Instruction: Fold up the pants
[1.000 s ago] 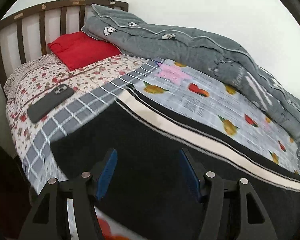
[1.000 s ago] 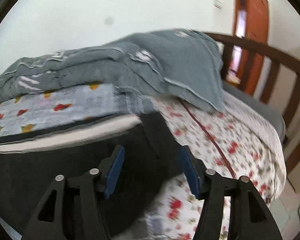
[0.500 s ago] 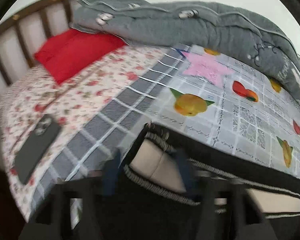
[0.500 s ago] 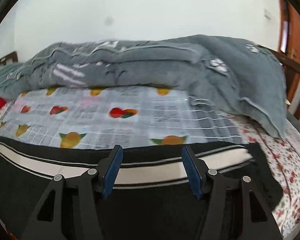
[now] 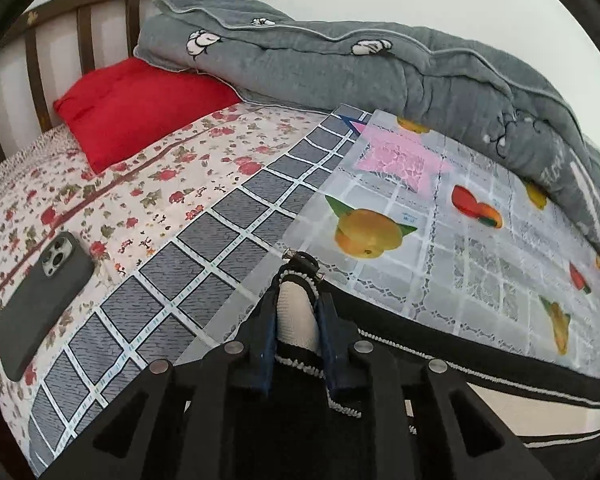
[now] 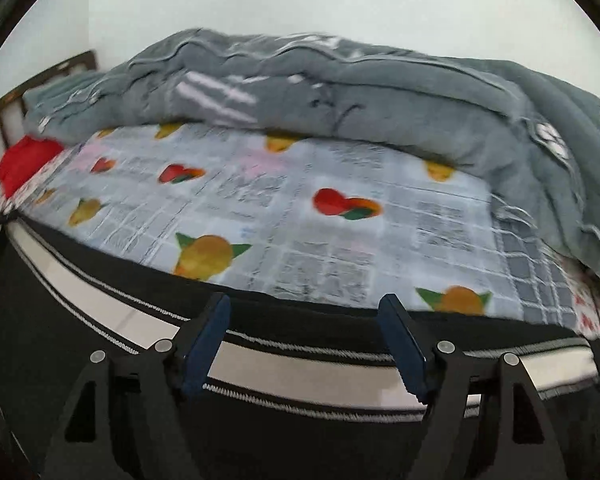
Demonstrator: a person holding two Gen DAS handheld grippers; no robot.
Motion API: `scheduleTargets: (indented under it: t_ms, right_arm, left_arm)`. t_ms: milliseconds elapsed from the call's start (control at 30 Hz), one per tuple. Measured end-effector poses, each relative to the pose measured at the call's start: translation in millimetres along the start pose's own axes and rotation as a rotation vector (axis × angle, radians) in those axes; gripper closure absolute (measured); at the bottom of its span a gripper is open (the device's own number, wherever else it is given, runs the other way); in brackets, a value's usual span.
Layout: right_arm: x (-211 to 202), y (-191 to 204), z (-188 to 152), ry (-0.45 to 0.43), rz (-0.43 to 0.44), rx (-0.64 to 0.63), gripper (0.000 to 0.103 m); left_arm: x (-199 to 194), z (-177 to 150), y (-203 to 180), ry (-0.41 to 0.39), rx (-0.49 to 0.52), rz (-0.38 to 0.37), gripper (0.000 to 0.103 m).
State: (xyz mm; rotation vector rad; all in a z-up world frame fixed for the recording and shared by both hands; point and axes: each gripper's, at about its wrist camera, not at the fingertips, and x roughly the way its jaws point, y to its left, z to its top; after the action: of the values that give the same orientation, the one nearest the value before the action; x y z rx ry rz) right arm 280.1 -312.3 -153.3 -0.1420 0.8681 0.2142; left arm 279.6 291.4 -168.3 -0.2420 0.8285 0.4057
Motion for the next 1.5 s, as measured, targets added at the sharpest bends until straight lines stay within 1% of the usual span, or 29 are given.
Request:
scheduleTargets:
  t_ms: [67,167,200,233,267,300,367,433,500,533,600,667,767,833,867,900,933,1000,1033,1067,1100,1133,1167,1233,1267,1300,1333,1400,1500]
  right_arm:
    - [15.9,4.4,3.0,0.029,0.014,-0.043,0.026]
    - [48.2,15.7,0.9,0.138,0.074,-0.126,0.026]
    - [59.4,22.9,-4.0,0.182,0.07,-0.173,0.033]
    - [57.8,27.1,-6.6,0.165,0.072,-0.204,0.039]
    - [53.4,31.7,-7.6,0.149,0.098,-0.234,0.088]
    - [48.3,40.1,-10.2,0.154,0.111,-0.28,0.101]
    - [38.2,52.8,-15.2,0.101,0.038,-0.353,0.101]
    - [23.0,45.7,-12.5,0.043,0.056,-0.318,0.101]
    - [10.3,27.8,-3.9,-0.017,0.119,-0.225,0.101]
    - [11.5,25.0,-1.1,-0.025,0.124,-0.21,0.101]
    - [31.4,27.0,2.3,0.014,0.106,-0.204,0.101]
    - [59.3,38.1,-2.2,0.081,0.059,-0.245,0.101]
    - [63.3,42.4,-1.3,0.071,0.022,-0.261,0.1]
    - [55.0,34.9,2.0,0.083,0.01,-0.219,0.091]
    - [49.9,29.0,3.4,0.095,-0.01,-0.2,0.082]
    - [41.3,20.0,3.1,0.078,-0.027,-0.178,0.071]
    - [27.1,5.6,0.5,0.034,-0.05,-0.131,0.068]
    - [8.1,-20.2,-8.0,-0.009,-0.08,-0.048,0.065]
    - [5.8,-33.0,-13.0,0.005,-0.104,-0.012,0.065]
    - [13.4,-45.6,-15.5,0.045,-0.127,0.016,0.066]
    - [27.9,-57.3,-22.0,0.109,-0.165,0.042,0.071]
    - [41.3,-63.6,-27.0,0.157,-0.168,0.054,0.077]
    - [44.0,-65.5,-27.9,0.147,-0.158,0.062,0.077]
    - [35.0,-62.0,-21.7,0.141,-0.183,0.074,0.077]
    - [23.3,-59.2,-18.7,0.105,-0.184,0.108,0.077]
    - [14.0,-56.6,-17.7,0.069,-0.17,0.135,0.077]
    - [4.5,-51.4,-17.1,0.039,-0.154,0.157,0.075]
    - [-10.3,-38.1,-19.3,0.009,-0.14,0.172,0.067]
    - [-28.9,-11.8,-27.3,-0.037,-0.13,0.149,0.067]
  left_arm:
    - [-0.3,-0.5,1.2,-0.001,0.006,-0.002,0.082]
    - [1.0,1.1,6.2,0.003,-0.011,-0.02,0.082]
    - [1.2,1.4,6.6,0.004,-0.014,-0.026,0.082]
    - [1.1,1.1,7.3,0.004,-0.017,-0.031,0.082]
    - [0.2,0.2,7.8,0.005,-0.019,-0.036,0.082]
    - [-0.7,-0.6,8.6,0.004,-0.02,-0.039,0.082]
    - [-4.8,-3.1,10.4,-0.007,-0.025,-0.047,0.082]
    - [-14.8,-4.6,13.0,-0.025,-0.033,-0.056,0.083]
    - [-24.1,-1.3,13.5,-0.05,-0.026,-0.076,0.083]
    - [-24.5,1.9,14.1,-0.054,-0.03,-0.082,0.083]
    - [-14.8,6.1,15.8,-0.04,-0.058,-0.068,0.083]
    - [2.1,5.1,13.2,-0.004,-0.069,-0.044,0.083]
    - [8.6,3.6,-3.0,-0.018,0.006,0.033,0.083]
    - [5.9,5.3,-9.5,-0.026,0.037,0.086,0.073]
    - [4.6,5.7,-10.3,-0.024,0.041,0.112,0.07]
    - [2.6,5.3,-9.9,-0.016,0.04,0.135,0.059]
    - [-1.1,3.9,-7.8,-0.011,0.033,0.14,0.05]
    - [-11.6,-1.2,-3.4,-0.013,0.025,0.115,0.048]
    - [-17.4,-4.5,-1.6,-0.014,0.027,0.104,0.048]
    - [-24.1,-8.6,0.7,-0.013,0.029,0.1,0.047]
    - [-28.0,-11.1,1.5,-0.013,0.03,0.099,0.047]
    - [-33.9,-14.8,1.9,-0.013,0.031,0.095,0.047]
    - [-38.2,-17.6,1.1,-0.011,0.035,0.092,0.047]
    - [-52.0,-26.1,0.3,-0.006,0.036,0.091,0.047]
    - [-58.8,-30.0,1.2,-0.007,0.03,0.079,0.047]
    - [-68.7,-36.0,3.6,-0.012,0.019,0.054,0.046]
    - [-78.6,-42.9,7.6,-0.014,0.005,0.027,0.042]
    - [-93.7,-55.5,17.8,-0.009,-0.019,0.002,0.036]
    - [-113.7,-79.6,38.3,0.004,-0.056,-0.052,0.036]
